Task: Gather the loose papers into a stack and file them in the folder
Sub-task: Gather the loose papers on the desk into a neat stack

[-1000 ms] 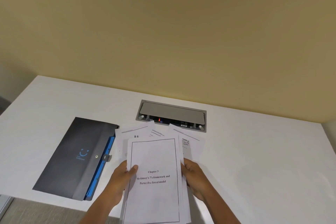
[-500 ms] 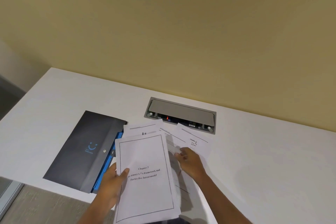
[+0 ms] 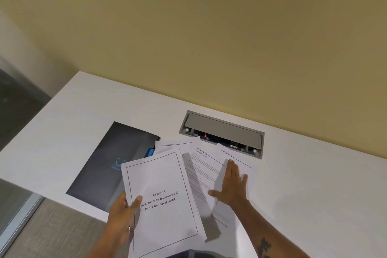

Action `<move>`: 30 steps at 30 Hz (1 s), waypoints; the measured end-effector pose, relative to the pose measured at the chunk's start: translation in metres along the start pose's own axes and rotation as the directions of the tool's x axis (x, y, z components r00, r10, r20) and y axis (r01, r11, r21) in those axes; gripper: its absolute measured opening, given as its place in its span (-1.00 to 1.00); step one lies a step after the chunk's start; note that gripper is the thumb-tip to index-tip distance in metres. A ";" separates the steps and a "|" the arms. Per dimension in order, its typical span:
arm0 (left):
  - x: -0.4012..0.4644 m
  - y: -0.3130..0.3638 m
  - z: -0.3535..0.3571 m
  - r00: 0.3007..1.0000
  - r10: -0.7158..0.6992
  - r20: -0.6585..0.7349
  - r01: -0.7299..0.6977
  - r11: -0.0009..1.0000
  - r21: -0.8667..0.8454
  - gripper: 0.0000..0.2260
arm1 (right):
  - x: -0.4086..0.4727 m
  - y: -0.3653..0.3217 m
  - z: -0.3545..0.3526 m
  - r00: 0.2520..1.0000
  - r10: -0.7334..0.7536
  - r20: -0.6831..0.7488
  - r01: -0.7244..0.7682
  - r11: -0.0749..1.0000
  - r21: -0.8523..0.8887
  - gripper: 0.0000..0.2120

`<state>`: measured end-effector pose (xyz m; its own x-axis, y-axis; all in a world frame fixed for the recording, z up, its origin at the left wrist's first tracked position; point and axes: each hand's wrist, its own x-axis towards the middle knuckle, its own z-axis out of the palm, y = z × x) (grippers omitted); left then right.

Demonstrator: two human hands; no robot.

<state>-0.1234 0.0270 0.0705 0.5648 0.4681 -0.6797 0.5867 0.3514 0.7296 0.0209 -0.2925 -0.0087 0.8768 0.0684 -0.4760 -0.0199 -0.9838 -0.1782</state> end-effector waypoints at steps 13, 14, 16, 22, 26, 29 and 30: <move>0.002 -0.002 -0.012 1.000 0.007 0.016 -0.007 1.000 -0.024 -0.75 | -0.013 -0.020 -0.001 0.996 0.029 -0.081 -0.015 0.985 0.173 0.26; 0.002 -0.002 -0.012 1.000 0.008 0.016 -0.008 1.000 -0.023 -0.75 | -0.014 -0.022 0.000 0.996 0.028 -0.080 -0.013 0.982 0.191 0.25; 0.001 -0.002 -0.013 1.000 0.005 0.015 -0.004 1.000 -0.028 -0.75 | -0.015 -0.023 0.002 0.997 0.025 -0.079 -0.007 0.976 0.218 0.23; -0.001 -0.002 -0.017 1.000 0.009 0.020 -0.008 1.000 -0.030 -0.71 | -0.010 -0.016 -0.009 0.969 0.209 -0.133 -0.157 0.934 0.320 0.27; -0.003 -0.004 -0.019 1.000 0.021 0.019 -0.020 1.000 -0.020 -0.72 | -0.005 -0.016 -0.016 0.966 0.230 -0.117 -0.189 0.940 0.283 0.26; -0.004 -0.005 -0.021 1.000 0.024 0.002 -0.024 0.999 -0.023 -0.74 | -0.002 -0.020 -0.015 0.977 0.185 -0.107 -0.156 0.958 0.239 0.21; -0.004 -0.006 -0.022 1.000 0.022 0.001 -0.022 1.000 -0.021 -0.75 | -0.001 -0.023 -0.015 0.977 0.183 -0.109 -0.153 0.959 0.238 0.21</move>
<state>-0.1416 0.0408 0.0701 0.5783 0.4748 -0.6634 0.5619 0.3578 0.7458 0.0277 -0.2729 0.0087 0.9053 -0.1315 -0.4039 -0.2681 -0.9144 -0.3033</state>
